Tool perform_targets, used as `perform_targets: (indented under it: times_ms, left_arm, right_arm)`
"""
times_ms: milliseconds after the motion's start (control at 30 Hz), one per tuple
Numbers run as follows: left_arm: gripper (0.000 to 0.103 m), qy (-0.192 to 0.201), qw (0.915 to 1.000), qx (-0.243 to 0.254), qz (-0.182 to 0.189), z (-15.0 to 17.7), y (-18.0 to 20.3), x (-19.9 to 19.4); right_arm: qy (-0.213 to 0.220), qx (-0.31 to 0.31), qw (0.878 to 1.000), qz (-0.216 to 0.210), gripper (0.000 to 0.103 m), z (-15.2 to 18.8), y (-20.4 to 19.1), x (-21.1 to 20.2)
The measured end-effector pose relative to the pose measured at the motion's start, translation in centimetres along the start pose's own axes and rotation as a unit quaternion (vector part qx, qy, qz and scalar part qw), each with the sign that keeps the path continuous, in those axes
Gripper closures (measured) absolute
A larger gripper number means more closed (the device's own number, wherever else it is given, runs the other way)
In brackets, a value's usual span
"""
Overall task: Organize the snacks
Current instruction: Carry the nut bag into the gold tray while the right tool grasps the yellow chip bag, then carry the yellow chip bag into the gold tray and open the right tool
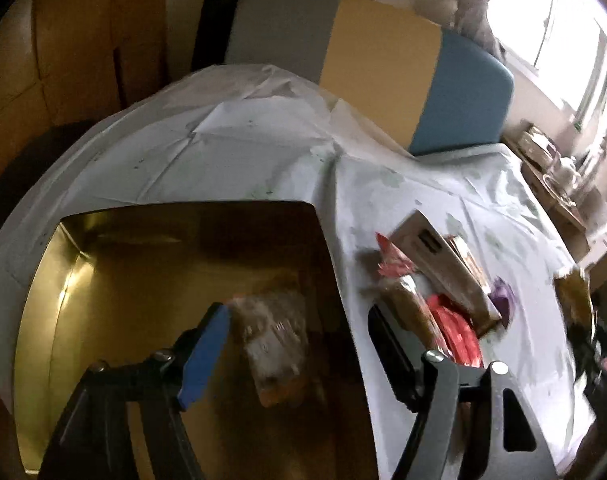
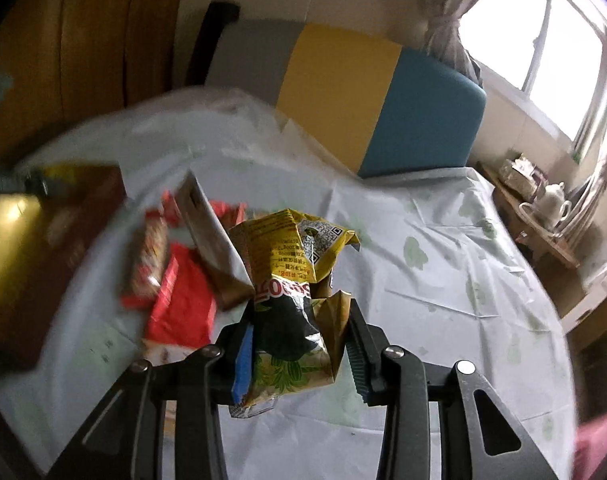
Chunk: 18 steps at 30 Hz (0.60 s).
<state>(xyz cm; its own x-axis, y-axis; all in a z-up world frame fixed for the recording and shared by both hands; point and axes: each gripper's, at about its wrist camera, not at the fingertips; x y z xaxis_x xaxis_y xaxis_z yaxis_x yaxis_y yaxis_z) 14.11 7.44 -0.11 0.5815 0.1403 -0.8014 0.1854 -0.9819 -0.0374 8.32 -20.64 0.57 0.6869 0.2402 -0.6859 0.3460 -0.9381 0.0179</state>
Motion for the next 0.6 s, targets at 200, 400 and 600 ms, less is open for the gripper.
perform_targets:
  times_ms: [200,400,600]
  left_arm:
    - [0.03,0.006,0.9999,0.009,-0.004,2.8,0.4,-2.5]
    - [0.03,0.02,0.9994,0.029,-0.003,4.9,1.2,-4.7]
    - [0.03,0.03,0.998,0.056,0.0,6.3,1.9,-6.3]
  right_arm:
    - [0.033,0.008,0.999,-0.02,0.063,-0.7,-0.2,-1.7]
    - [0.044,0.005,0.999,-0.03,0.063,-0.8,-0.7,-2.6]
    - [0.05,0.004,0.998,-0.033,0.063,-0.7,-0.9,-2.8]
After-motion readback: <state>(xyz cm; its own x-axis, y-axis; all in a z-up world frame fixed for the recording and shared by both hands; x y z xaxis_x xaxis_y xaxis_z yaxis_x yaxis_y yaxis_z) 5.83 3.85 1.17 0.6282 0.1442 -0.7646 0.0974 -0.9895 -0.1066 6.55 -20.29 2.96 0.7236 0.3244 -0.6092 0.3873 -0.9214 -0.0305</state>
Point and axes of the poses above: each gripper's, at about its wrist camera, not at the fingertips, and x roughly the way its jaws point, y to its right, z to its underside, and after that the axes turned 13 degrees about -z, right-handed
